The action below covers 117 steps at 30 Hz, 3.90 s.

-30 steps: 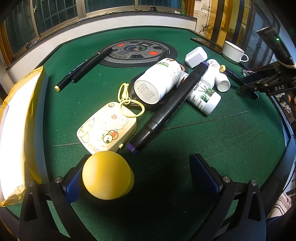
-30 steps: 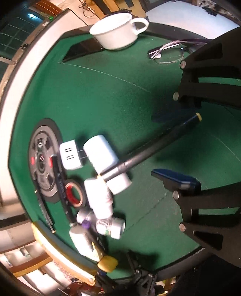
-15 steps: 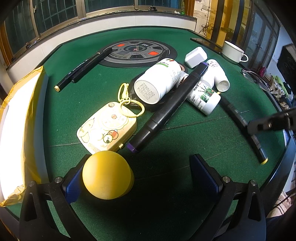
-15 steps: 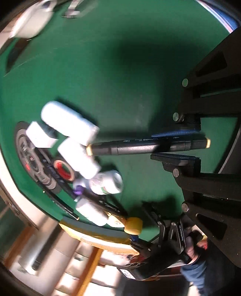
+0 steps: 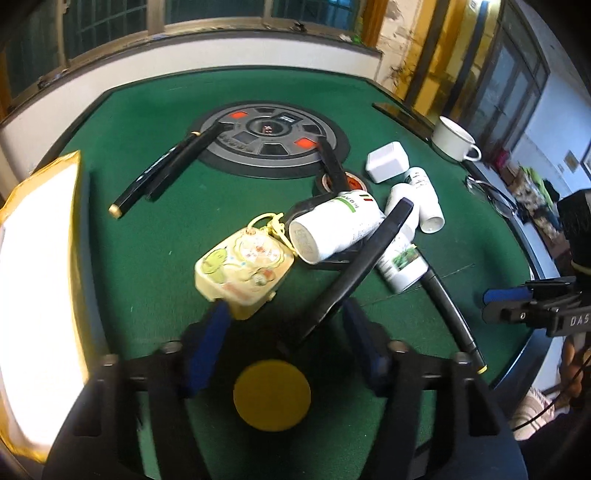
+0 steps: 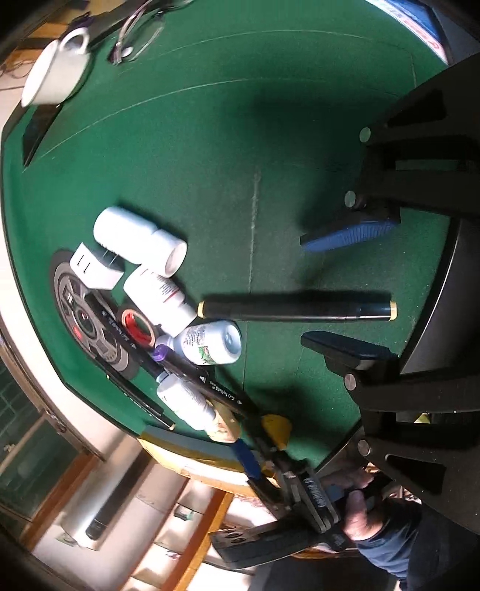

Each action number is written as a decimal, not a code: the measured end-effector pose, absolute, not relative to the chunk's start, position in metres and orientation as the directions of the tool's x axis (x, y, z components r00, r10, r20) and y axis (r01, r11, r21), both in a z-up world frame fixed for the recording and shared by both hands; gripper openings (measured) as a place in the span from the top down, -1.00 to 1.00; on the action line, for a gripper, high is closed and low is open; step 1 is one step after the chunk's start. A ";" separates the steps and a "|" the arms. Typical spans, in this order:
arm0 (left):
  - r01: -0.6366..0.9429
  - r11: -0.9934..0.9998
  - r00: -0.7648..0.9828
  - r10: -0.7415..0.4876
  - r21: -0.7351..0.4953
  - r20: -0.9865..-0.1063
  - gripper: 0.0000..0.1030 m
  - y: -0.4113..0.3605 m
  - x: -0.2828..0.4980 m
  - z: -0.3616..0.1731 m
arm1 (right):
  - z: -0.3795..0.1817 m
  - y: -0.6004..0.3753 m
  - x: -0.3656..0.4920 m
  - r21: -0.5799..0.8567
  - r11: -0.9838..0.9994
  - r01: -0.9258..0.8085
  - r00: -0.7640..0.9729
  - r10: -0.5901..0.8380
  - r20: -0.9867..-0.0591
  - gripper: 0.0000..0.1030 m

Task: Organize rigid objects
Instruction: 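Close the right tool on the black marker pen and lift it, then carry the ball and marker to the white tray, opening the left tool to drop the ball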

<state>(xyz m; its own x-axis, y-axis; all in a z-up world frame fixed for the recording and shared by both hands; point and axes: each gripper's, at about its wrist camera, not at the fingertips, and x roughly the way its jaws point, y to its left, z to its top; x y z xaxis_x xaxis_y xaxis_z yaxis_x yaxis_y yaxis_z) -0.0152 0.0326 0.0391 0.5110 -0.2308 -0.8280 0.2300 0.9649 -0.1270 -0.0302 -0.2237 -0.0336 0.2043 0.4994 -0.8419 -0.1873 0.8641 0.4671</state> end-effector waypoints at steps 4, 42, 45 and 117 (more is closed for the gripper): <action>0.281 0.953 0.507 -0.251 -0.117 -0.825 0.01 0.037 -0.010 0.055 | -0.031 -0.225 -0.033 0.458 0.870 -0.184 0.213 0.490 -0.846 0.20; 0.219 0.972 0.448 -0.174 -0.081 -0.877 0.24 0.038 -0.058 0.014 | -0.045 -0.144 -0.012 0.185 0.923 -0.338 0.184 0.257 -0.949 0.09; 0.214 0.975 0.460 -0.156 -0.061 -0.874 0.24 0.036 -0.060 0.014 | -0.045 -0.145 -0.013 0.116 0.933 -0.341 0.220 0.199 -0.955 0.71; -0.288 0.956 0.503 0.199 0.054 -0.841 0.25 0.300 0.037 0.045 | 0.005 0.183 0.073 0.304 0.793 -0.528 0.144 0.436 -0.888 0.71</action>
